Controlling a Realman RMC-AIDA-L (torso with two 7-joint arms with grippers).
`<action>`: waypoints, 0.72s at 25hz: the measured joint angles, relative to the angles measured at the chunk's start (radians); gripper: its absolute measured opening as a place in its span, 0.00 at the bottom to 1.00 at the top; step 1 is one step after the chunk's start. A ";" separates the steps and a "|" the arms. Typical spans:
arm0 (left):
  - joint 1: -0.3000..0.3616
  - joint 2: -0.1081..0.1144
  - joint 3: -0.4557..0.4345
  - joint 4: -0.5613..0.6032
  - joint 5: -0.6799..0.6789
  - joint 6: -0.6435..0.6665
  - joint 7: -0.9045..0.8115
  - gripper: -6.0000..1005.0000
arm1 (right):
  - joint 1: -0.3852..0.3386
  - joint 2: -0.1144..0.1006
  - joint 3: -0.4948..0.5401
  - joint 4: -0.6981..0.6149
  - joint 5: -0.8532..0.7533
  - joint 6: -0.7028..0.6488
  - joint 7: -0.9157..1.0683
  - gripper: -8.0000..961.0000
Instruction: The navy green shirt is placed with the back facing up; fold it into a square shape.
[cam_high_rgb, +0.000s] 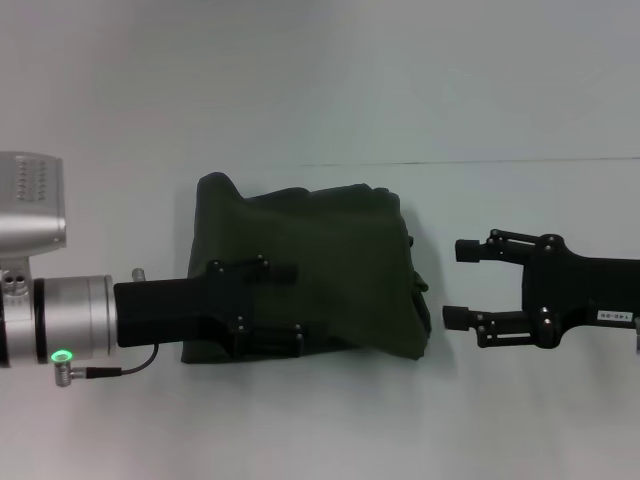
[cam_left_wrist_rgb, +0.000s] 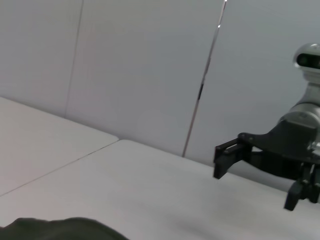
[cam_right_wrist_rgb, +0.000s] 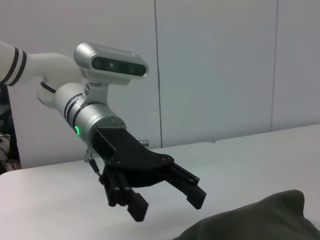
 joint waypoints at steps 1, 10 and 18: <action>0.001 0.002 -0.002 0.002 0.000 0.012 -0.003 0.94 | 0.002 0.003 -0.003 0.000 0.000 0.004 -0.001 0.94; 0.066 0.014 -0.035 0.098 0.010 0.124 -0.064 0.95 | 0.038 0.052 -0.073 0.000 -0.001 0.060 -0.010 0.94; 0.074 0.016 -0.047 0.105 0.029 0.129 -0.056 0.95 | 0.042 0.058 -0.074 0.000 -0.002 0.062 -0.008 0.94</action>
